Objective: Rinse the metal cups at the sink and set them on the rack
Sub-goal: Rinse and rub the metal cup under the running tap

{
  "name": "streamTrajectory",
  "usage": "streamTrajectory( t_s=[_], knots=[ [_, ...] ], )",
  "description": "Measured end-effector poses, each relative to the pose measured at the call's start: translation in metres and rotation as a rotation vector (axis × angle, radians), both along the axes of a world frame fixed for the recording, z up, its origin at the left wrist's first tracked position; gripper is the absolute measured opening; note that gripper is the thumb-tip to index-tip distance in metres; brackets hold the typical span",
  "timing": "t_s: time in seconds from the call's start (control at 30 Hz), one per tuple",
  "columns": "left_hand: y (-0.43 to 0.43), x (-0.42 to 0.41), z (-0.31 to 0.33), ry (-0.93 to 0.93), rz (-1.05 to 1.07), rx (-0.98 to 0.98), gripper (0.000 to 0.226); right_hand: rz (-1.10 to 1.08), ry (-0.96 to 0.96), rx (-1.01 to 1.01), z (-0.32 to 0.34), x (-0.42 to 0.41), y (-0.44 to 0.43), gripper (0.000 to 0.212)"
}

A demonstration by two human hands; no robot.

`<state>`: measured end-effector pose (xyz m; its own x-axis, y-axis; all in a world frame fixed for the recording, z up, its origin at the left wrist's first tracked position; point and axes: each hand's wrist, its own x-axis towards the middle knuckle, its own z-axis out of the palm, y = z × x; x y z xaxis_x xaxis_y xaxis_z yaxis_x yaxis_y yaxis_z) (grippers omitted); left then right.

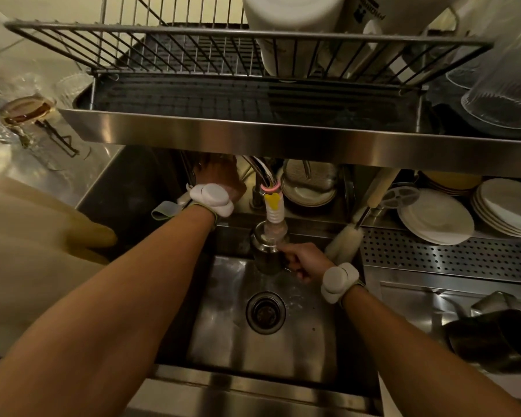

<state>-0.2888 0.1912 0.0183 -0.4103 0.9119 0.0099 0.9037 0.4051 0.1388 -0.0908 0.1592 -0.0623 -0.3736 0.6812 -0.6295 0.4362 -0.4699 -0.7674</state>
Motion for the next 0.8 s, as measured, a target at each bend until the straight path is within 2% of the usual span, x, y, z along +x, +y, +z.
streamTrajectory(
  t_s=[0.1, 0.17, 0.23, 0.33, 0.4, 0.47, 0.6, 0.7, 0.8],
  knots=[
    [-0.004, -0.009, -0.011, 0.047, -0.065, 0.049, 0.051, 0.005, -0.007, -0.014, -0.002, 0.006, -0.003, 0.046],
    [-0.009, -0.009, -0.011, -0.008, -0.067, 0.072, 0.047, 0.008, -0.022, -0.003, -0.002, 0.01, -0.009, 0.045],
    [-0.021, -0.004, -0.012, -0.12, -0.068, 0.119, 0.054, 0.052, -0.106, 0.048, 0.0, 0.014, -0.014, 0.045],
    [-0.046, 0.009, -0.02, -0.122, -0.007, 0.131, 0.069, 0.154, -0.267, 0.142, 0.005, 0.023, -0.021, 0.048],
    [-0.068, 0.018, -0.027, -0.218, 0.034, 0.151, 0.068, 0.099, -0.187, 0.157, 0.011, 0.032, -0.026, 0.048],
    [-0.084, 0.024, -0.036, -0.329, 0.059, 0.1, 0.064, -0.001, -0.077, 0.128, 0.017, 0.036, -0.032, 0.049],
    [-0.109, 0.033, -0.039, -0.488, 0.056, -0.165, 0.043, 0.163, -0.298, 0.149, 0.012, 0.033, -0.049, 0.052],
    [-0.113, 0.034, -0.044, -0.51, 0.017, -0.225, 0.041, 0.055, -0.178, 0.099, 0.011, 0.035, -0.049, 0.051],
    [-0.121, 0.032, -0.049, -0.508, 0.013, -0.269, 0.043, 0.14, -0.364, 0.189, 0.008, 0.037, -0.055, 0.053]
  ],
)
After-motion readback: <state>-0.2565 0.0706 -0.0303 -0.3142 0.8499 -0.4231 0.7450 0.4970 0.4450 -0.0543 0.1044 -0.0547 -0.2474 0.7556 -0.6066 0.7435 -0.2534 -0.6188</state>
